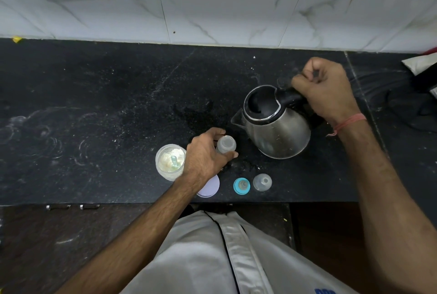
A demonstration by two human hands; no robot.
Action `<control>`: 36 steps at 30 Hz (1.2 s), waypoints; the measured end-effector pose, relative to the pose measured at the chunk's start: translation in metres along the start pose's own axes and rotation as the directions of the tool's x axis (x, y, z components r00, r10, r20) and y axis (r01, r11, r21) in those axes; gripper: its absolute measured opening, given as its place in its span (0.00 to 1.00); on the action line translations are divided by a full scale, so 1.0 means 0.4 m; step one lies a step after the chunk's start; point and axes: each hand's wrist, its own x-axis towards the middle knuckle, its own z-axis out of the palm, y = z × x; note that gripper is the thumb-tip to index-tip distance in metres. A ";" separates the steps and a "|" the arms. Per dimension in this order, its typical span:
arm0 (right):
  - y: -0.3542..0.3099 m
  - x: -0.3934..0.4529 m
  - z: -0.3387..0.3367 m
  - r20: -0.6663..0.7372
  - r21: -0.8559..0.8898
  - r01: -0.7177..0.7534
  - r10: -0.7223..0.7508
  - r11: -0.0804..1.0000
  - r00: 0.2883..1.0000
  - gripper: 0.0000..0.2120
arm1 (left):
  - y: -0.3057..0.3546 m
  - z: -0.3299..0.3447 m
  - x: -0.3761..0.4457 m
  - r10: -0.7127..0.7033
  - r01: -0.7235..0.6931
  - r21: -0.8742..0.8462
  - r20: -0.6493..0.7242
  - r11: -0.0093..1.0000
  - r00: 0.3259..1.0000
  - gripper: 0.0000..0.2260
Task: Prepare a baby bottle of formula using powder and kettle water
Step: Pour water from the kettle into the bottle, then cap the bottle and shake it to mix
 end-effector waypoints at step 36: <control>0.068 -0.089 0.216 -0.477 -0.004 -0.033 0.027 0.999 0.878 0.13 | -0.013 0.008 -0.043 0.159 -0.157 0.138 -0.005 0.978 0.987 0.25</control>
